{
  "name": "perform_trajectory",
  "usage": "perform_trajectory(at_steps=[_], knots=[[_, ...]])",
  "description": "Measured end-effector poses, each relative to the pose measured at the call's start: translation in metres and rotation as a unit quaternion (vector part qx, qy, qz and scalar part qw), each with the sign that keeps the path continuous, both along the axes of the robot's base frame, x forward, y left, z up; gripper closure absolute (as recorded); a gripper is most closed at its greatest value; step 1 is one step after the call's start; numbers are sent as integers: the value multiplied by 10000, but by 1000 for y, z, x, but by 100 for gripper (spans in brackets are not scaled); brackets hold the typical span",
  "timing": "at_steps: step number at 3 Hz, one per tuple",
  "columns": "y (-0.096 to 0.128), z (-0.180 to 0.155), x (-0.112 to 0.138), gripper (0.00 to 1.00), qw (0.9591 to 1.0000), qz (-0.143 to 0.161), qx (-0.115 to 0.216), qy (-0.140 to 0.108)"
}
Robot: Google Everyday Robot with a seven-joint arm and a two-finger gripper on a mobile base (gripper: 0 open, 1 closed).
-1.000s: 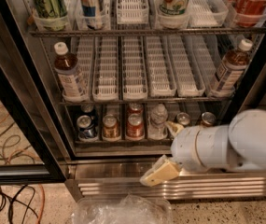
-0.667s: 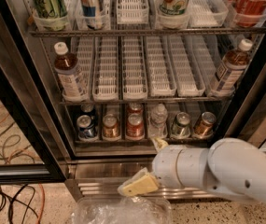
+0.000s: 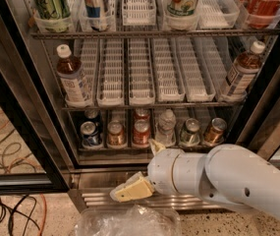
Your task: Pick coke can from bottom shelf of fridge
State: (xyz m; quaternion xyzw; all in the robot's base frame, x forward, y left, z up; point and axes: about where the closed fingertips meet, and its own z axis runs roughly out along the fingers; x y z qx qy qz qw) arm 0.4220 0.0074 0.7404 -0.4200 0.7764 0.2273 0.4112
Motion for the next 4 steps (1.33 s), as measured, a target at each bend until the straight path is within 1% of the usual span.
perform_trajectory(at_steps=[1,2,3,4], knots=[[-1,-3,3,0,9995,-195,123,-207],[-7,-34,-4,0,9967,-548,313,-503],[-15,-55,-13,0,9880,-630,67,-1409],[-12,-54,-5,0,9674,-696,-113,-2433]])
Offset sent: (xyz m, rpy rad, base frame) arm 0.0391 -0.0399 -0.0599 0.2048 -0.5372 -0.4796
